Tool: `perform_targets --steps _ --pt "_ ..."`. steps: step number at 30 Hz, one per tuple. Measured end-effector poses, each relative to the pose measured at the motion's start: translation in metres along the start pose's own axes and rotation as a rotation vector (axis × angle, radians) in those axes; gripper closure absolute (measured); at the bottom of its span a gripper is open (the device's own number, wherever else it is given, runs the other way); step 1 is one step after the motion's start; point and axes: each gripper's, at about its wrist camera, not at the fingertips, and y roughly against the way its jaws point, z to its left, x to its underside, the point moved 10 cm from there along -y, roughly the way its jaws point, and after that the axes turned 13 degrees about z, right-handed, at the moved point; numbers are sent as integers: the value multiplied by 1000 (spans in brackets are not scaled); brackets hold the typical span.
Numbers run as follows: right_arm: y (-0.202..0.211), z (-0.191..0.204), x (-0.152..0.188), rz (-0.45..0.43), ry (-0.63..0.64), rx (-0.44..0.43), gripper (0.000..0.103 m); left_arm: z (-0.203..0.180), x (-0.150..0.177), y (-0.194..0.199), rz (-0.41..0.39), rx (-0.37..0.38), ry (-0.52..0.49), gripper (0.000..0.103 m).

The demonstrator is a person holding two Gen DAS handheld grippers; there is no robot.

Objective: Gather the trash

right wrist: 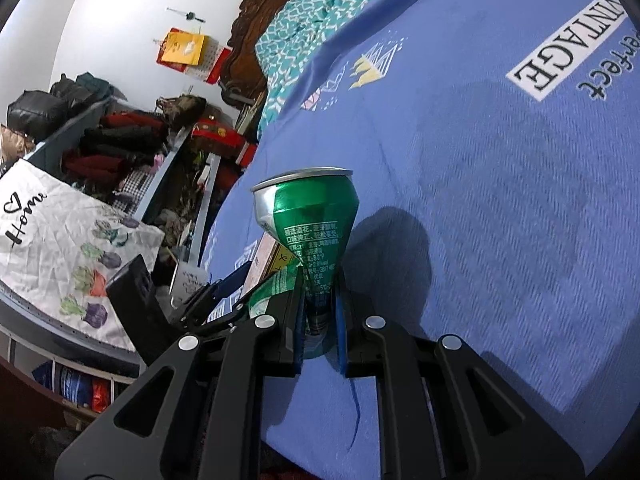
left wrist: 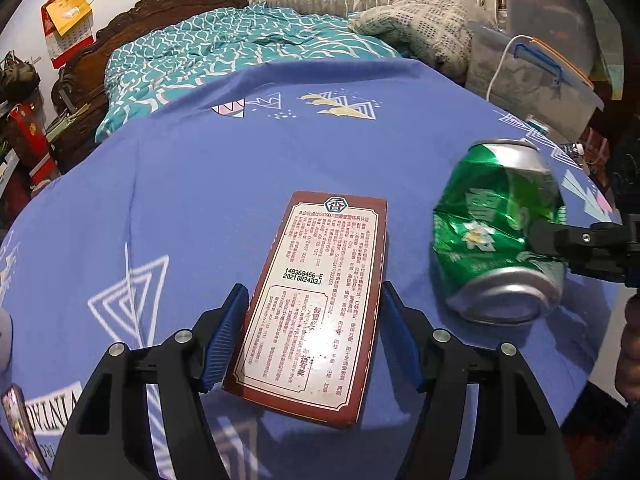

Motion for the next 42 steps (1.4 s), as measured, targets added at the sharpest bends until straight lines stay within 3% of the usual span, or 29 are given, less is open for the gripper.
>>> perform_targets --steps 11,13,19,34,42 --pt "0 -6 -1 4 -24 -23 89 -3 10 -9 40 -13 18 34" --pt "0 -10 -2 7 -40 -38 88 -1 9 -8 37 -11 28 27" --pt "-2 -15 -1 18 -69 -62 86 -5 4 -10 34 -5 22 27" --pt "-11 -14 2 42 -117 -110 85 -10 5 -12 38 11 11 28" --pt "-5 -17 2 20 -117 -112 85 -11 6 -9 26 10 5 41"
